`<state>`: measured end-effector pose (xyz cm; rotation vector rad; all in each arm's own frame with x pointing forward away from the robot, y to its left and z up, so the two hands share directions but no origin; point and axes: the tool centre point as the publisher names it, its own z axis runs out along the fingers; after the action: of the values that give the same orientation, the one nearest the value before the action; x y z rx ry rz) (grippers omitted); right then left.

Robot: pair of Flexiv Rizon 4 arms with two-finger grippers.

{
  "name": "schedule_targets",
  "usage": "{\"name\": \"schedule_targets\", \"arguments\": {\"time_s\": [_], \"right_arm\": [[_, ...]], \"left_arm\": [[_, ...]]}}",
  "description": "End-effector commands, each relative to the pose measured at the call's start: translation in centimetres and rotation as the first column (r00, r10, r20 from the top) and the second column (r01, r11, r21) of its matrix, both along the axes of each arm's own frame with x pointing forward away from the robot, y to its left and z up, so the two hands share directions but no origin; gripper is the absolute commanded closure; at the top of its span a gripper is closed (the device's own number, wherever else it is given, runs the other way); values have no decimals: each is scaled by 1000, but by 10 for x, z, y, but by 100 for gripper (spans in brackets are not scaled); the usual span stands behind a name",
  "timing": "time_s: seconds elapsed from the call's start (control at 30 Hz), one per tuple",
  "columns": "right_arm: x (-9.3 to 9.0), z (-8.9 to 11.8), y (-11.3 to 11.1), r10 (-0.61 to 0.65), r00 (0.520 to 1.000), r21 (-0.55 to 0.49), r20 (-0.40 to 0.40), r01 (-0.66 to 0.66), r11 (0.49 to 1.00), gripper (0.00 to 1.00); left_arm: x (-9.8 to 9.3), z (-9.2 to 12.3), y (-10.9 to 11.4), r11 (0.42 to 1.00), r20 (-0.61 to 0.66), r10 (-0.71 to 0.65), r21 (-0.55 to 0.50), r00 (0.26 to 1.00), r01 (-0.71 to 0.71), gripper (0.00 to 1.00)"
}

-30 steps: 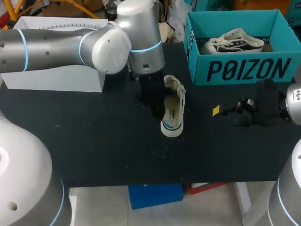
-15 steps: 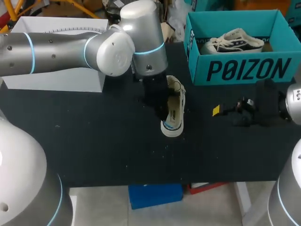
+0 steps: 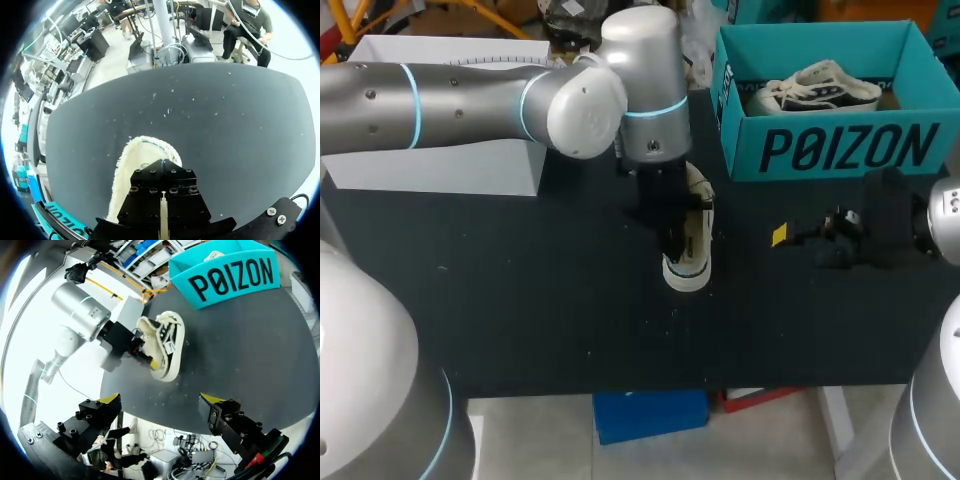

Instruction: Take the shoe out of the shoebox, open the shoe tongue, remove and reinsert the insole, then place the shoe into the shoebox

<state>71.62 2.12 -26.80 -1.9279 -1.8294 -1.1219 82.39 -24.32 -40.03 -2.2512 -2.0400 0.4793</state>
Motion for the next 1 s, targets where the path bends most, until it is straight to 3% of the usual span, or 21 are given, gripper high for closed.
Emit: {"name": "schedule_targets", "arguments": {"time_s": [0.03,0.37,0.47,0.73,0.8,1.0], "right_arm": [[0,0,1,-1,1000,-3,-2,1,1000,0],[0,0,1,-1,1000,-3,-2,1,1000,0],[0,0,1,-1,1000,-3,-2,1,1000,0],[0,0,1,-1,1000,-3,-2,1,1000,0],[0,0,1,-1,1000,-3,-2,1,1000,0],[0,0,1,-1,1000,-3,-2,1,1000,0]], "left_arm": [[0,-8,-12,1000,26,-13,19,1000,12,100],[-6,-23,-21,999,63,-26,32,998,24,100],[-7,-18,-19,1000,61,-22,13,998,22,100],[8,51,4,985,45,27,-174,999,-19,100],[19,73,14,978,82,52,-207,995,-34,100],[53,113,28,967,127,98,-247,987,-64,100]]}}
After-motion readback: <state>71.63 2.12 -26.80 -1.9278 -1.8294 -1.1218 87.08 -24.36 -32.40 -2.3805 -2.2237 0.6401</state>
